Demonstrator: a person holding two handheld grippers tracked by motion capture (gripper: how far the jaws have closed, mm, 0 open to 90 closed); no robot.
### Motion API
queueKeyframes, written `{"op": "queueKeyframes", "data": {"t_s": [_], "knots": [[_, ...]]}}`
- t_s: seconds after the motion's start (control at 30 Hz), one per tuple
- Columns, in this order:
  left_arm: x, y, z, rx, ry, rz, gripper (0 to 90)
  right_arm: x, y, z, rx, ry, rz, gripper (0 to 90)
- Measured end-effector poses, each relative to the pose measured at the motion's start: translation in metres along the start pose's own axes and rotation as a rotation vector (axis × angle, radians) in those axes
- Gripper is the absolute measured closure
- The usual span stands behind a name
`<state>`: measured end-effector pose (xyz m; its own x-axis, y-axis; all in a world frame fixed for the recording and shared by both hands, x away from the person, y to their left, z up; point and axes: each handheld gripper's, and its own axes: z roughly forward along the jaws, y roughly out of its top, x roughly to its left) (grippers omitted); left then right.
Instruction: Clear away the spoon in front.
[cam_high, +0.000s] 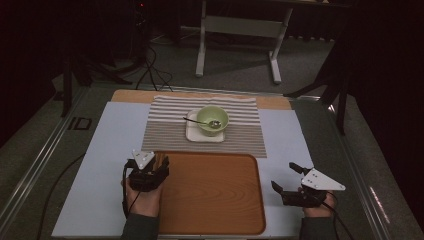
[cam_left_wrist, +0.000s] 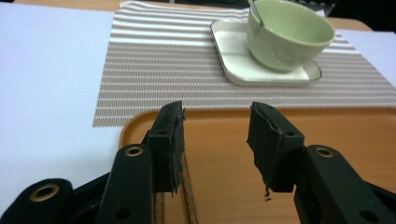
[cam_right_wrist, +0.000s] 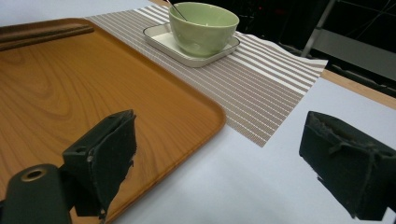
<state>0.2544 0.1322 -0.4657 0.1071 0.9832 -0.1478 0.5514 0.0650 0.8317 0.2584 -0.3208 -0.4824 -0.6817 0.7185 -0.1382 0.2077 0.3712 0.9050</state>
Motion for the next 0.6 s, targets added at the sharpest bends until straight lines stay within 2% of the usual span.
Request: {"op": "queueKeyframes", "data": {"t_s": [0.17, 0.37, 0.6], "knots": [[0.003, 0.008, 0.002, -0.006, -0.011, -0.005, 56.1, 0.0, 0.0, 0.0, -0.002, -0.002, 0.001, 10.6], [0.005, 0.018, 0.006, -0.024, -0.065, -0.006, 54.3, 0.0, 0.0, 0.0, -0.002, -0.002, 0.001, 10.6], [-0.002, 0.032, 0.014, -0.035, -0.09, 0.028, 53.3, 0.0, 0.0, 0.0, -0.002, -0.003, 0.002, 10.6]]}}
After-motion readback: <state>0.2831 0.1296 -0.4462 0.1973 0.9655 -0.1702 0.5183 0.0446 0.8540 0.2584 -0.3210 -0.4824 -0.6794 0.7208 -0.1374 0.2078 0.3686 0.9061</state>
